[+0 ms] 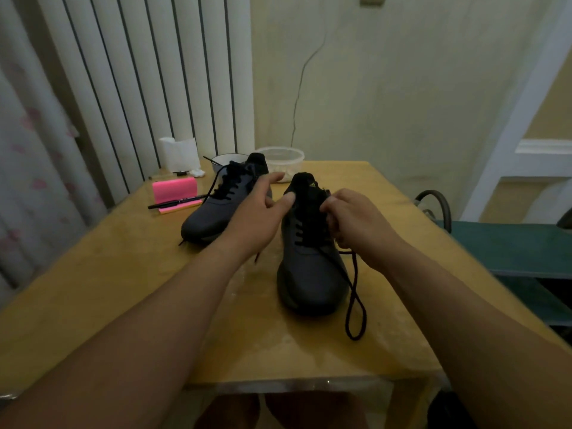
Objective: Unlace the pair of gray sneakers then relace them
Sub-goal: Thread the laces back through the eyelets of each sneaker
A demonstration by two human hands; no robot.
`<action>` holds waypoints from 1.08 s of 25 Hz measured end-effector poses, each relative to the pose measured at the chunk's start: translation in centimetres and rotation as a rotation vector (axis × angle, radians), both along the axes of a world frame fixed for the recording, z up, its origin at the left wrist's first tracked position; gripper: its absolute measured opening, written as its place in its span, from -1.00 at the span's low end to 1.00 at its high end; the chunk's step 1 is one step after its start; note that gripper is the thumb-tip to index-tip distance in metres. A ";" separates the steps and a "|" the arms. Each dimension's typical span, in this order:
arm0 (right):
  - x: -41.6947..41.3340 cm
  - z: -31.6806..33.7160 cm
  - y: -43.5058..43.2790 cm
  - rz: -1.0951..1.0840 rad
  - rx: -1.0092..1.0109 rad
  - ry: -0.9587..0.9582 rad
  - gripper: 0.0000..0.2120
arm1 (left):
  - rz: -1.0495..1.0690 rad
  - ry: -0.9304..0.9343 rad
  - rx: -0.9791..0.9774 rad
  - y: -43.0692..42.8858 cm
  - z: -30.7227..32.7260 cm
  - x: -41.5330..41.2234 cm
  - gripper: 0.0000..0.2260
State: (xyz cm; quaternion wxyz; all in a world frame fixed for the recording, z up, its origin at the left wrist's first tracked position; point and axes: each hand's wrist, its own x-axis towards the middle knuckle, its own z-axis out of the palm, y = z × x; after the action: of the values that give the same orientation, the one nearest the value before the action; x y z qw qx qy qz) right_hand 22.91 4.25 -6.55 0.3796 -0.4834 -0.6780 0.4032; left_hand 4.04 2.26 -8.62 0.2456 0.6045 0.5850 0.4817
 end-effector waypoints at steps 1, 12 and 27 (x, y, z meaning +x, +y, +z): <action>0.2 -0.3 -0.1 -0.026 0.064 -0.042 -0.78 | -0.034 0.014 -0.031 0.7 0.2 0.1 -0.56; -1.1 -2.6 0.7 -0.090 0.349 -0.180 -0.93 | -0.106 -0.382 -0.001 2.5 -3.6 -0.3 -0.78; -2.0 -1.0 1.5 -0.004 0.383 -0.438 -0.91 | -0.158 -0.285 0.072 1.8 -3.7 -0.6 -0.72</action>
State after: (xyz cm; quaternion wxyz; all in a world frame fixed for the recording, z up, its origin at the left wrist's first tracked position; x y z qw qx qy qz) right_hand 20.94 5.75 -7.60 0.3092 -0.4798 -0.8066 0.1532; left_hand 3.47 4.01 -12.27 0.3414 0.5826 0.4772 0.5624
